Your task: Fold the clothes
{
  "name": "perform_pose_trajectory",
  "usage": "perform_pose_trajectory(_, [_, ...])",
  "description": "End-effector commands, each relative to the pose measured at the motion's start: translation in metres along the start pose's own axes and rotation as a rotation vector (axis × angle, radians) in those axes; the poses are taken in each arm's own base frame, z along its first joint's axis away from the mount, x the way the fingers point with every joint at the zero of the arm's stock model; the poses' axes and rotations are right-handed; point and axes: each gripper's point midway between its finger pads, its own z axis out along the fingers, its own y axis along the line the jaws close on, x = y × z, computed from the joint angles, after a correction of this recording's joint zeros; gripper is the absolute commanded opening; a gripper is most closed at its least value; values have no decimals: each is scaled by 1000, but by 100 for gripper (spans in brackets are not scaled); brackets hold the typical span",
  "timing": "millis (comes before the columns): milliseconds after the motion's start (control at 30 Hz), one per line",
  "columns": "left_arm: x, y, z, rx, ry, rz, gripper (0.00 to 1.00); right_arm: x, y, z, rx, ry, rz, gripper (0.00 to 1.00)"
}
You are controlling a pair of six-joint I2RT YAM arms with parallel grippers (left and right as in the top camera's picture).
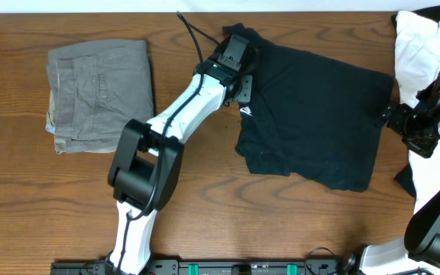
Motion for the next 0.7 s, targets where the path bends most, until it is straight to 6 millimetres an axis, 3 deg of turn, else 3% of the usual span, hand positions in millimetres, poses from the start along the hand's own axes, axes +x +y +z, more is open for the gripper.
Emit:
perform_pose_trajectory(0, [12, -6, 17, 44, 42, -17, 48, 0, 3, -1, -5, -2, -13, 99])
perform_pose_trajectory(233, [9, -24, 23, 140, 35, -15, 50, 0, 3, -1, -5, -2, -13, 99])
perform_pose_trajectory(667, [-2, -27, 24, 154, -9, -9, 50, 0, 3, -1, -5, -2, -13, 99])
